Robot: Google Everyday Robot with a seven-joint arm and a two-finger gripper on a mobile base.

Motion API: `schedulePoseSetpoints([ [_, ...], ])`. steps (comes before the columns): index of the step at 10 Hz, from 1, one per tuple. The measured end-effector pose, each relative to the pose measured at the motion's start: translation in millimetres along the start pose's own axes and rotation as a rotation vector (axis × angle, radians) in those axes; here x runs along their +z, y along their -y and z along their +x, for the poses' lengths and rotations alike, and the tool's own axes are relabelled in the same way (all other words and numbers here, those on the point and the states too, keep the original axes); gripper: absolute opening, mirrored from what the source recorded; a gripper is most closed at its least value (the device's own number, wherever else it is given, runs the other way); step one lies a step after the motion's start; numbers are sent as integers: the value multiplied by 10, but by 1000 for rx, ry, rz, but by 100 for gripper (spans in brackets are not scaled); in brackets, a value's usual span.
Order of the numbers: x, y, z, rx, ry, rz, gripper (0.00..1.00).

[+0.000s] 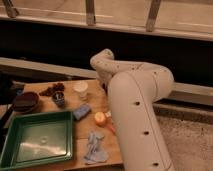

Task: Wipe tray with brush

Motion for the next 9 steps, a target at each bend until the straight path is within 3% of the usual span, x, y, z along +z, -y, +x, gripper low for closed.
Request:
schedulePoseSetpoints([
  [2, -88, 9, -51, 0, 16, -71, 9],
  [9, -285, -86, -156, -15, 40, -257, 9],
])
